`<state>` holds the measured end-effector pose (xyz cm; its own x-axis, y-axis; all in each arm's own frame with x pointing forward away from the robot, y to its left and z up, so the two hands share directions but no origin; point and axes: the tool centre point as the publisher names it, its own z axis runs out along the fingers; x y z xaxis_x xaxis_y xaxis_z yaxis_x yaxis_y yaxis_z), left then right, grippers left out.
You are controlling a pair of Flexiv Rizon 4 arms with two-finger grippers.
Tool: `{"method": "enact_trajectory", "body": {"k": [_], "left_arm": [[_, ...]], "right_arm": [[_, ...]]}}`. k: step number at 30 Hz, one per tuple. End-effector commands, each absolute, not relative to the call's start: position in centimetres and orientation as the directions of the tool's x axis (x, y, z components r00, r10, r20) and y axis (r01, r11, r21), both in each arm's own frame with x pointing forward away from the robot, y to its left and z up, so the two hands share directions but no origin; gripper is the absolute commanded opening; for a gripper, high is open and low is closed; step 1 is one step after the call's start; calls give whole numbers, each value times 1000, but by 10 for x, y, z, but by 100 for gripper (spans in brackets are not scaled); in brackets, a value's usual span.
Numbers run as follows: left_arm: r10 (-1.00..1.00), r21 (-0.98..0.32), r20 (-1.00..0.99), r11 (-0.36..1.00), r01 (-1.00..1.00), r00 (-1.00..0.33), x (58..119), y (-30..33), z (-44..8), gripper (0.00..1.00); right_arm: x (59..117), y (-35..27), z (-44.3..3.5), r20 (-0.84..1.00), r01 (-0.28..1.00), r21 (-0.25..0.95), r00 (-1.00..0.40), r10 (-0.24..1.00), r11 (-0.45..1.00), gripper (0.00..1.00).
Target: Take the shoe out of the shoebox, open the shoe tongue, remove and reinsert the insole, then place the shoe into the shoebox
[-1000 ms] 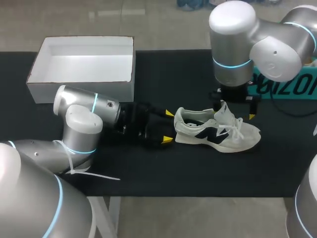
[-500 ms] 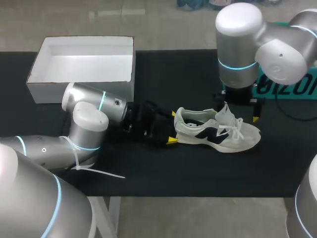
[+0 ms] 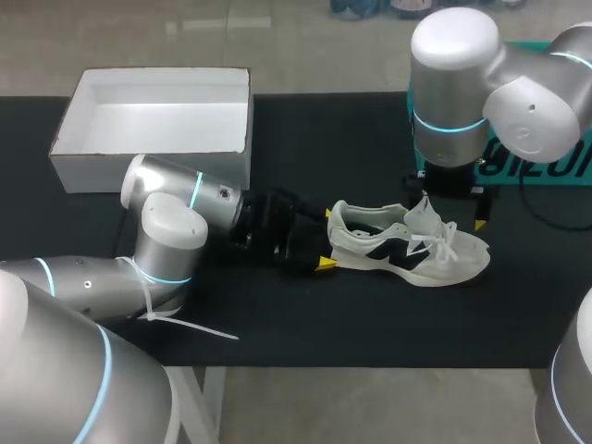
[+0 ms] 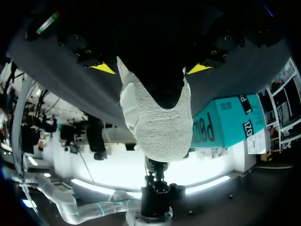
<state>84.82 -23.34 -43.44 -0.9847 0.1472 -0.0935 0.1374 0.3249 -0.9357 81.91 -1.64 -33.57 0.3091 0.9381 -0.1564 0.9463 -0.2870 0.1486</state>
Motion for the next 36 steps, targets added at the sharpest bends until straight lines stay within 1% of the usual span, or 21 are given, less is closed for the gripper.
{"method": "enact_trajectory", "body": {"k": [1,14,24,28,29,30,31,33,34,36], "left_arm": [[158,-938,-82,322,130,-984,847,-235,-436,0],[158,-938,-82,322,130,-984,847,-235,-436,0],[158,-938,-82,322,130,-984,847,-235,-436,0],[158,-938,-82,322,130,-984,847,-235,-436,0],[158,-938,-82,322,130,-984,847,-235,-436,0],[158,-938,-82,322,130,-984,847,-235,-436,0],[158,-938,-82,322,130,-984,847,-235,-436,0],[158,-938,-82,322,130,-984,847,-235,-436,0],[158,-938,-82,322,130,-984,847,-235,-436,0],[158,-938,-82,322,130,-984,847,-235,-436,0]], "right_arm": [[818,-18,-336,-150,946,151,308,940,-286,100],[815,4,-314,-178,952,200,269,947,-232,100],[815,17,-319,-190,957,193,253,948,-217,100],[818,11,-319,-198,953,198,267,943,-228,100],[818,9,-319,-197,952,196,274,941,-236,55],[817,7,-319,-196,951,195,279,940,-241,33],[817,6,-320,-195,950,194,280,940,-243,22],[817,3,-321,-192,948,191,289,938,-253,4],[817,1,-321,-189,947,190,293,937,-258,0],[817,-3,-321,-182,944,190,303,936,-269,0]]}}
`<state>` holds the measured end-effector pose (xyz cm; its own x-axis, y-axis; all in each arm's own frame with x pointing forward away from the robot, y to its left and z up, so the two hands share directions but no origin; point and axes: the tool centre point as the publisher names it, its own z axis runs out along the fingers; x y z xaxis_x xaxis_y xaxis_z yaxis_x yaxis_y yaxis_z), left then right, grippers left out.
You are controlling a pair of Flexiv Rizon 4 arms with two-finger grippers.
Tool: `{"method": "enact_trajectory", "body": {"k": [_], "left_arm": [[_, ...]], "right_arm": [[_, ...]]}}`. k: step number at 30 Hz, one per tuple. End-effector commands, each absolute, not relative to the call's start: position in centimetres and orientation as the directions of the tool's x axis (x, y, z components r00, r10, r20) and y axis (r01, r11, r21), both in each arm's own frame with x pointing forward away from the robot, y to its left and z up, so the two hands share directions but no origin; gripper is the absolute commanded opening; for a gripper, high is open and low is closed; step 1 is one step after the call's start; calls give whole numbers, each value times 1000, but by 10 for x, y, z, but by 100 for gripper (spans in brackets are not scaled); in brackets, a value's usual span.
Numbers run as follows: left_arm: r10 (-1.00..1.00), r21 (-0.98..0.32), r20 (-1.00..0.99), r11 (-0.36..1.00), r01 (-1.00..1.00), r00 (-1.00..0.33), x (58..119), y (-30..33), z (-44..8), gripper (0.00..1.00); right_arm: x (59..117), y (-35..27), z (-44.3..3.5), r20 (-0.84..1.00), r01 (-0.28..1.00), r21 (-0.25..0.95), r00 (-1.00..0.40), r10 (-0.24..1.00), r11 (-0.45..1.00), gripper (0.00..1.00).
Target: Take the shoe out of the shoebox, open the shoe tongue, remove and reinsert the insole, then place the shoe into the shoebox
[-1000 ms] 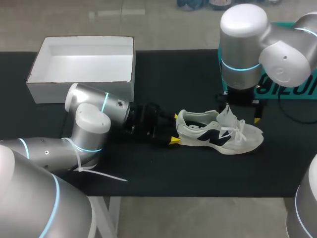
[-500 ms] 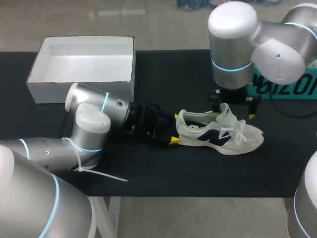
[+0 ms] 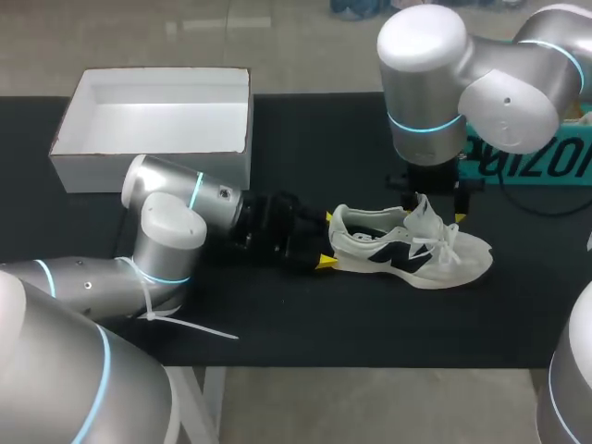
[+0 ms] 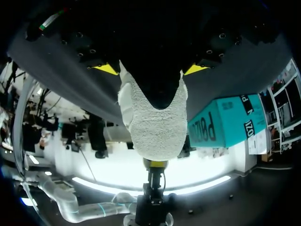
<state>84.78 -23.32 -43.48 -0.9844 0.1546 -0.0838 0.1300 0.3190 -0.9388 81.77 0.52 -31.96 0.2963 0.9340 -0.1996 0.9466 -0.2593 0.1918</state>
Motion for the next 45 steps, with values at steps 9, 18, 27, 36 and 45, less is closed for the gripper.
{"method": "enact_trajectory", "body": {"k": [9,18,27,36,45], "left_arm": [[158,-938,-82,322,130,-984,847,-235,-436,0],[158,-938,-82,322,130,-984,847,-235,-436,0],[158,-938,-82,322,130,-984,847,-235,-436,0],[158,-938,-82,322,130,-984,847,-235,-436,0],[158,-938,-82,322,130,-984,847,-235,-436,0]], "right_arm": [[815,-17,-320,-157,937,187,326,932,-296,0],[815,-23,-325,-131,932,177,342,931,-318,0],[810,1,-303,-151,951,205,264,953,-231,100],[779,62,-236,-337,828,353,-323,885,436,100],[755,88,-248,-395,293,226,-844,362,929,100]]}}
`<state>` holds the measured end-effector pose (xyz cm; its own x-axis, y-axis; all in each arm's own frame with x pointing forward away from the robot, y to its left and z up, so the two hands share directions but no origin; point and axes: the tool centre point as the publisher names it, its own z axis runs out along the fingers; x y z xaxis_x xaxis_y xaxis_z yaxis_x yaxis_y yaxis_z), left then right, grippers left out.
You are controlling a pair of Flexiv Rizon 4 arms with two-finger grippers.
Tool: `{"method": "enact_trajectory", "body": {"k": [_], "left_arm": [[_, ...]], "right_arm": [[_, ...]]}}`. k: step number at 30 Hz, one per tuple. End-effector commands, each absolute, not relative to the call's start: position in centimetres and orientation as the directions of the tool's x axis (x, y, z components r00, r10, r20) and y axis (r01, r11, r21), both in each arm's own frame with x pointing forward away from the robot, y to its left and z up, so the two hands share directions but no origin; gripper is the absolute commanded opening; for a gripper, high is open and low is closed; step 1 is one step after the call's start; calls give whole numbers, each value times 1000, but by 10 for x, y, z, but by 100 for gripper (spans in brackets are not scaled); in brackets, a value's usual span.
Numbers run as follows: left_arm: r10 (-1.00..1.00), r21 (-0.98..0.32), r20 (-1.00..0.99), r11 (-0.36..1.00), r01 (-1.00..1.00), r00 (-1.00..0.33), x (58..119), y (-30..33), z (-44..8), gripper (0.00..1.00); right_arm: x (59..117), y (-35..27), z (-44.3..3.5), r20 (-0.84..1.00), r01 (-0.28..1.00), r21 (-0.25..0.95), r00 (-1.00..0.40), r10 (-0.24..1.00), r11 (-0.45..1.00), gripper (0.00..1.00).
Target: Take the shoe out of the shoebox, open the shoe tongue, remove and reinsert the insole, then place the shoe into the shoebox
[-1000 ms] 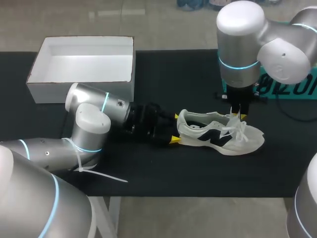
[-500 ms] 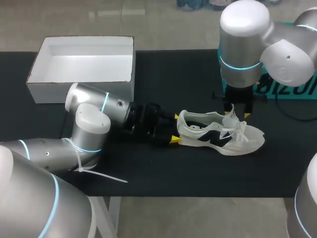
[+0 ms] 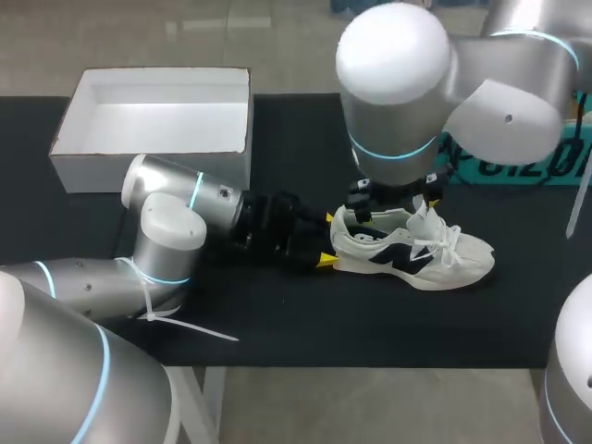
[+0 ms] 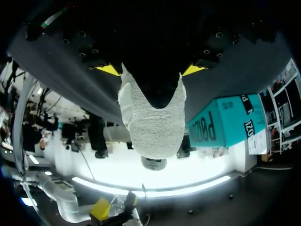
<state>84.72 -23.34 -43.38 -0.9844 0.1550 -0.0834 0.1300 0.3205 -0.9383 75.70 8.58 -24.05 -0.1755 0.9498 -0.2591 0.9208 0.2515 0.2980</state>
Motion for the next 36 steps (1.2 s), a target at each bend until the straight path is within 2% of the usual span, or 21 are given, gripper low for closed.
{"method": "enact_trajectory", "body": {"k": [1,14,16,18,19,20,32,33,34,35,36], "left_arm": [[158,-938,-82,322,130,-984,847,-235,-436,0],[158,-938,-82,322,130,-984,847,-235,-436,0],[158,-938,-82,322,130,-984,847,-235,-436,0],[158,-938,-82,322,130,-984,847,-235,-436,0],[158,-938,-82,322,130,-984,847,-235,-436,0],[158,-938,-82,322,130,-984,847,-235,-436,0],[158,-938,-82,322,130,-984,847,-235,-436,0],[158,-938,-82,322,130,-984,847,-235,-436,0],[158,-938,-82,322,130,-984,847,-235,-436,0],[158,-938,-82,322,130,-984,847,-235,-436,0],[158,-938,-82,322,130,-984,847,-235,-436,0]], "right_arm": [[755,88,-248,-395,293,226,-844,362,929,100],[755,88,-248,-395,293,226,-844,362,929,100],[735,89,-248,-385,11,269,-916,117,963,100],[726,85,-244,-397,-122,297,-918,6,947,100],[724,81,-242,-405,-146,310,-914,-9,939,100],[733,77,-238,-360,-70,341,-931,61,937,100],[733,77,-238,-360,-70,341,-931,61,937,100],[733,77,-238,-360,-70,341,-931,61,937,96],[734,77,-238,-368,-78,352,-928,61,933,36],[736,77,-239,-355,-83,342,-933,47,936,0],[738,78,-240,-348,-85,331,-937,38,940,0]]}}
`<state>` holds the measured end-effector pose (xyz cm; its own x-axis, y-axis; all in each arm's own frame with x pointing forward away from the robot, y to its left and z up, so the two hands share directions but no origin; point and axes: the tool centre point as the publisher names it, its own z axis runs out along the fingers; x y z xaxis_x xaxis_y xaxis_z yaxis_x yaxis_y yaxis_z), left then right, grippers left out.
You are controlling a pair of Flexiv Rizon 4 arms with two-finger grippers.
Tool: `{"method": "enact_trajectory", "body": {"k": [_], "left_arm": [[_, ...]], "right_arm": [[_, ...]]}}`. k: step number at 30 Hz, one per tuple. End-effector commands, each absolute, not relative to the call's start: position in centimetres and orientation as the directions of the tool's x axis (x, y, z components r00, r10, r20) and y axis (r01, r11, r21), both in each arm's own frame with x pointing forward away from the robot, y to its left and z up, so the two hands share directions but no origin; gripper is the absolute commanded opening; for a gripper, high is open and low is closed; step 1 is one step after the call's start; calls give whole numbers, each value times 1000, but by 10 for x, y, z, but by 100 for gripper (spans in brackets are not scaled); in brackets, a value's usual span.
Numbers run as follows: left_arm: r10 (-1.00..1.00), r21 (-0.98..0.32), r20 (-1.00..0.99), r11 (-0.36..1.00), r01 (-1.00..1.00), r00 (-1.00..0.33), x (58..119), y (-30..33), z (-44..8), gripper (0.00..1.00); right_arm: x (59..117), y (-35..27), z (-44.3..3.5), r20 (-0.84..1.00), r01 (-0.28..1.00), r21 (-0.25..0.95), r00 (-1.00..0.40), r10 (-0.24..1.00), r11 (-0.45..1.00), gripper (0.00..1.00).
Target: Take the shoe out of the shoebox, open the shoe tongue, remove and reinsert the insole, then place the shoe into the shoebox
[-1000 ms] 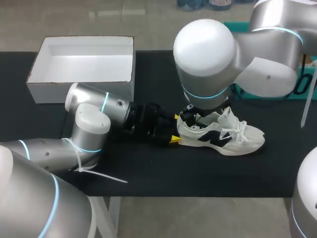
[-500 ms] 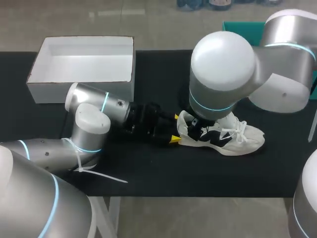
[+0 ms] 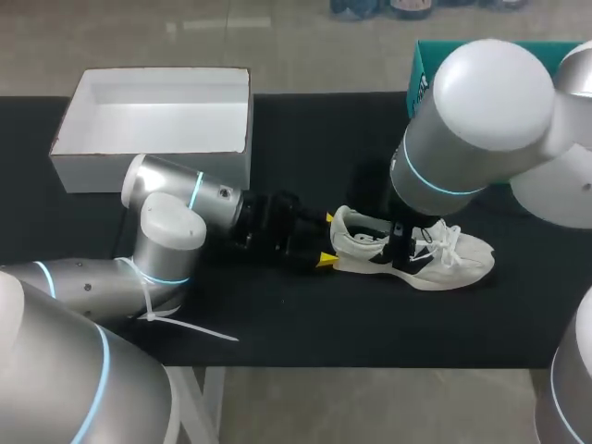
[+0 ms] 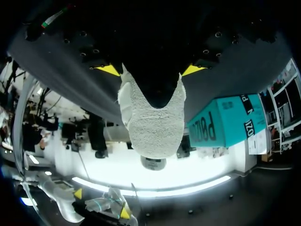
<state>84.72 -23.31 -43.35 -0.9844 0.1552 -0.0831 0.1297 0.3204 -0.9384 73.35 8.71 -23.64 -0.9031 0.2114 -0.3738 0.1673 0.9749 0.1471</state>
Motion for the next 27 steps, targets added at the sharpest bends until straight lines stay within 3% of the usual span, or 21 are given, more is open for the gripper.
{"method": "enact_trajectory", "body": {"k": [1,12,27], "left_arm": [[158,-938,-82,322,130,-984,847,-235,-436,0],[158,-938,-82,322,130,-984,847,-235,-436,0],[158,-938,-82,322,130,-984,847,-235,-436,0]], "right_arm": [[740,77,-240,-351,-83,354,-935,51,932,0],[779,82,-264,-142,-51,327,-990,-4,944,0],[826,88,-290,-27,-51,136,-998,-48,989,0]]}}
